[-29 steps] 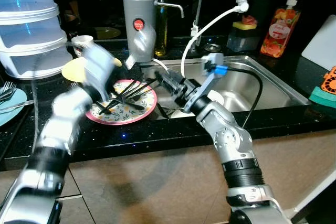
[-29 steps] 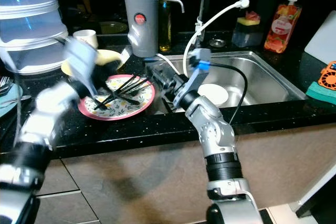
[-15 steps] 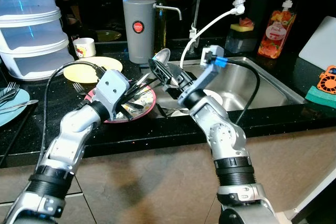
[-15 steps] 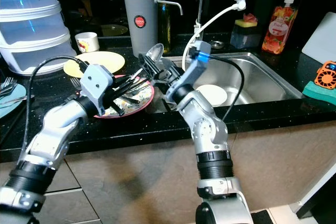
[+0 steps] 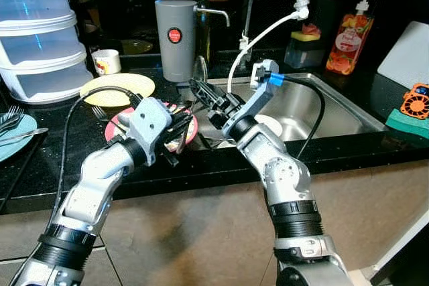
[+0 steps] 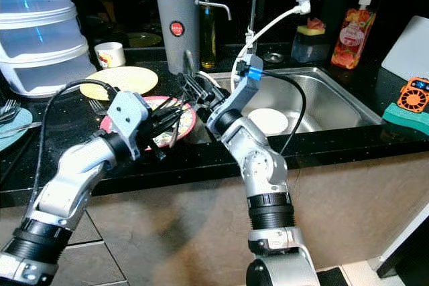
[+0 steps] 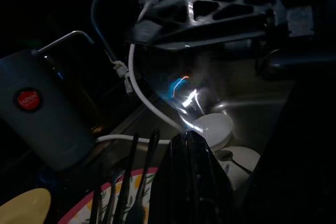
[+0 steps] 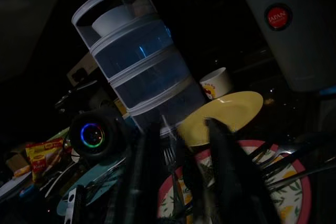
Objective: Kitchen organization
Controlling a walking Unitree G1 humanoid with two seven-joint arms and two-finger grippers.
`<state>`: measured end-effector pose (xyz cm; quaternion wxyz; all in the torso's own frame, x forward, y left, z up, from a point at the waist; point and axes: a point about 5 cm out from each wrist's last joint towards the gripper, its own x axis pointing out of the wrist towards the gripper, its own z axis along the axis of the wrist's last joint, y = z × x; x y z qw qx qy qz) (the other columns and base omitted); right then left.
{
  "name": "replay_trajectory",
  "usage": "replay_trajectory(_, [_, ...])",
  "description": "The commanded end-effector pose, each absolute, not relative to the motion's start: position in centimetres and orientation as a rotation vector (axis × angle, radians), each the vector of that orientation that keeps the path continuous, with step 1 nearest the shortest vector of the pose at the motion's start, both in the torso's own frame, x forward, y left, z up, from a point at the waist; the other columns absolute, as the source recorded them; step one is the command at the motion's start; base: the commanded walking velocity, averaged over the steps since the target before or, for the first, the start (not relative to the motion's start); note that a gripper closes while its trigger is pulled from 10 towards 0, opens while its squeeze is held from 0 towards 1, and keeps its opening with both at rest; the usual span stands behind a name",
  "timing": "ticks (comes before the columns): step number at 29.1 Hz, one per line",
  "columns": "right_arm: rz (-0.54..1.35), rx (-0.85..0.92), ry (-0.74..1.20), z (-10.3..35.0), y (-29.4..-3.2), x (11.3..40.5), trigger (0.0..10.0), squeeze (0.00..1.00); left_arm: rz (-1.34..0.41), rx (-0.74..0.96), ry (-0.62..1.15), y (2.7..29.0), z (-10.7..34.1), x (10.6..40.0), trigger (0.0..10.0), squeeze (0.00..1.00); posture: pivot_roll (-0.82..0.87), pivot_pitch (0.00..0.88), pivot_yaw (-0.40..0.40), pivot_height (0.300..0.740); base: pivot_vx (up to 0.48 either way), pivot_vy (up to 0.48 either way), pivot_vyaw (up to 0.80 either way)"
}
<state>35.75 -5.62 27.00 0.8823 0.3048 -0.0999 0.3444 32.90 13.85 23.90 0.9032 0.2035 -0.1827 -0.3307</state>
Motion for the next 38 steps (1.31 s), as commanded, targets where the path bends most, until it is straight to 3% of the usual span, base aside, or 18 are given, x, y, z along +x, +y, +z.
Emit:
replay_trajectory(1, [0.730, 0.647, -0.218, 27.6, -5.5, 35.7, 0.0, 0.00, -0.677, 0.416, -0.364, 13.9, 23.8, 32.8, 0.0, 0.00, 0.05, 0.021, 0.006, 0.740, 0.000, 0.000, 0.00])
replay_trajectory(4, [0.729, 0.648, -0.219, 27.6, -5.5, 35.7, 0.0, 0.00, -0.672, 0.418, -0.364, 14.0, 23.8, 32.8, 0.0, 0.00, 0.05, 0.021, 0.006, 0.740, 0.000, 0.000, 0.00])
replay_trajectory(5, [0.727, 0.650, -0.219, 27.6, -5.5, 35.7, 0.0, 0.00, -0.667, 0.420, -0.363, 14.0, 23.8, 32.8, 6.2, 1.00, 0.05, 0.028, 0.004, 0.740, 0.000, 0.000, 0.00])
replay_trajectory(6, [0.723, 0.657, -0.220, 27.7, -5.6, 35.7, 0.0, 0.00, -0.666, 0.419, -0.361, 14.0, 23.8, 32.8, 10.0, 1.00, 0.05, 0.032, 0.002, 0.740, 0.000, 0.000, 0.00])
replay_trajectory(21, [0.678, 0.666, -0.231, 27.7, -6.2, 35.9, 0.0, 0.00, -0.574, 0.472, -0.354, 14.9, 24.2, 33.5, 10.0, 1.00, 0.06, 0.044, 0.003, 0.740, 0.000, 0.000, 0.00])
replay_trajectory(22, [0.672, 0.664, -0.231, 27.7, -6.2, 36.0, 0.0, 0.00, -0.572, 0.476, -0.353, 14.9, 24.2, 33.5, 10.0, 0.84, 0.06, 0.045, 0.005, 0.740, 0.000, 0.000, 0.00])
replay_trajectory(23, [0.667, 0.663, -0.231, 27.7, -6.3, 36.0, 0.0, 0.00, -0.571, 0.481, -0.351, 15.0, 24.2, 33.5, 10.0, 0.16, 0.06, 0.045, 0.005, 0.740, 0.000, 0.000, 0.00])
replay_trajectory(24, [0.667, 0.663, -0.231, 27.7, -6.3, 36.0, 0.0, 0.00, -0.571, 0.481, -0.351, 15.0, 24.2, 33.5, 10.0, 0.16, 0.06, 0.045, 0.005, 0.740, 0.000, 0.000, 0.00])
replay_trajectory(25, [0.664, 0.662, -0.231, 27.7, -6.4, 36.0, 0.0, 0.00, -0.570, 0.483, -0.350, 15.0, 24.2, 33.6, 10.0, 0.00, 0.06, 0.046, 0.007, 0.740, 0.000, 0.000, 0.00])
replay_trajectory(31, [0.654, 0.654, -0.231, 27.6, -6.6, 36.1, 0.4, 0.00, -0.571, 0.488, -0.349, 14.9, 24.1, 33.5, 10.0, 0.00, 0.06, 0.045, 0.008, 0.740, 0.000, 0.000, 0.00])
replay_trajectory(34, [0.650, 0.648, -0.229, 27.6, -6.6, 36.1, 3.5, 0.00, -0.568, 0.492, -0.351, 14.9, 24.1, 33.6, 10.0, 0.00, 0.06, 0.045, 0.008, 0.740, 0.000, 0.000, 0.00])
replay_trajectory(38, [0.648, 0.644, -0.229, 27.6, -6.6, 36.2, 4.7, 0.00, -0.562, 0.495, -0.354, 14.9, 24.2, 33.6, 10.0, 0.00, 0.06, 0.044, 0.007, 0.740, 0.000, 0.000, 0.00])
